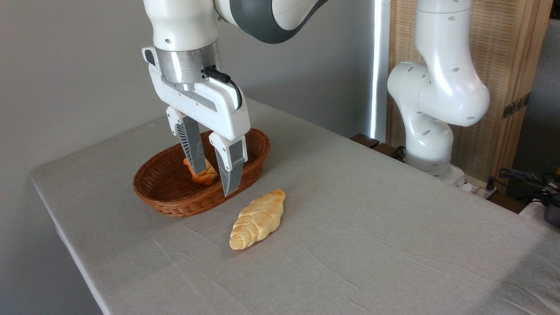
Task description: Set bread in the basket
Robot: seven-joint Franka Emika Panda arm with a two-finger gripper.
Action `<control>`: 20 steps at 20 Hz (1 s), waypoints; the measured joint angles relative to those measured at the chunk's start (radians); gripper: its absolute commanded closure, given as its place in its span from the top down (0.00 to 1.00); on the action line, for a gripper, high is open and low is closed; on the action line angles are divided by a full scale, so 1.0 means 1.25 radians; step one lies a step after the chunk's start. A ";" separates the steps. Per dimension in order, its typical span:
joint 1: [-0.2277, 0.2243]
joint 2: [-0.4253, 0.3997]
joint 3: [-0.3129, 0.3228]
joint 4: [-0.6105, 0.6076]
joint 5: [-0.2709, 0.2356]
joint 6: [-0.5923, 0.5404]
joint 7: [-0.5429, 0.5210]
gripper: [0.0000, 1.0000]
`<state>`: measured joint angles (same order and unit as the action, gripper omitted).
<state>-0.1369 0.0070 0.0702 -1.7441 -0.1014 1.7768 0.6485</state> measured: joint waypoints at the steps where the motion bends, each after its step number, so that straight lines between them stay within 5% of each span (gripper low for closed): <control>1: -0.001 0.000 0.000 0.000 0.000 -0.001 0.000 1.00; 20: -0.001 0.000 0.006 0.009 0.000 -0.001 0.000 1.00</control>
<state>-0.1378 0.0069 0.0780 -1.7328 -0.1014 1.7751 0.6485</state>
